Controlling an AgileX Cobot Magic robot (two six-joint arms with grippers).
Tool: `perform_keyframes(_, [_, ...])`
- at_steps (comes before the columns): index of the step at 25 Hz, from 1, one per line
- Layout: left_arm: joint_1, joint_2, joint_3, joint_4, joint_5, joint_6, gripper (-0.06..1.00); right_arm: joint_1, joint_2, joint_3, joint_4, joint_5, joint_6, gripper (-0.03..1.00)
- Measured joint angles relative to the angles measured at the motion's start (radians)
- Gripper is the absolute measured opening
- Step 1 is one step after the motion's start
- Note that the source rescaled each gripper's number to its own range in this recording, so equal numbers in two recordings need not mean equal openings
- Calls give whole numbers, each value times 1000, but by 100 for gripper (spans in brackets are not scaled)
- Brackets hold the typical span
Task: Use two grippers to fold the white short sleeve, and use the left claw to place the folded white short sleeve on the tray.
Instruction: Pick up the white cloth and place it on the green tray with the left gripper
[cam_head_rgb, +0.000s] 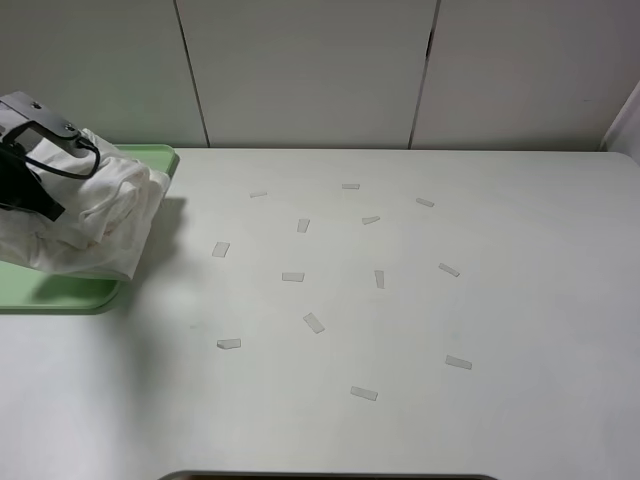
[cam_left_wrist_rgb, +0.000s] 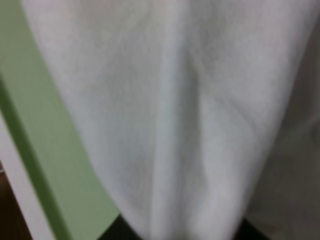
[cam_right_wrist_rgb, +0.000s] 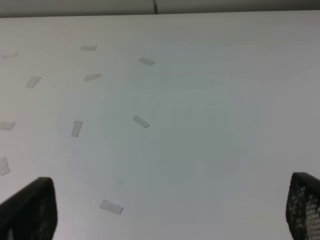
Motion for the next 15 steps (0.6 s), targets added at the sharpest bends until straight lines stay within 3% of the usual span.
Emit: perform_keyframes(15, [63,0,0,63,-39,-3,13,0,0,0,1,0,0,100])
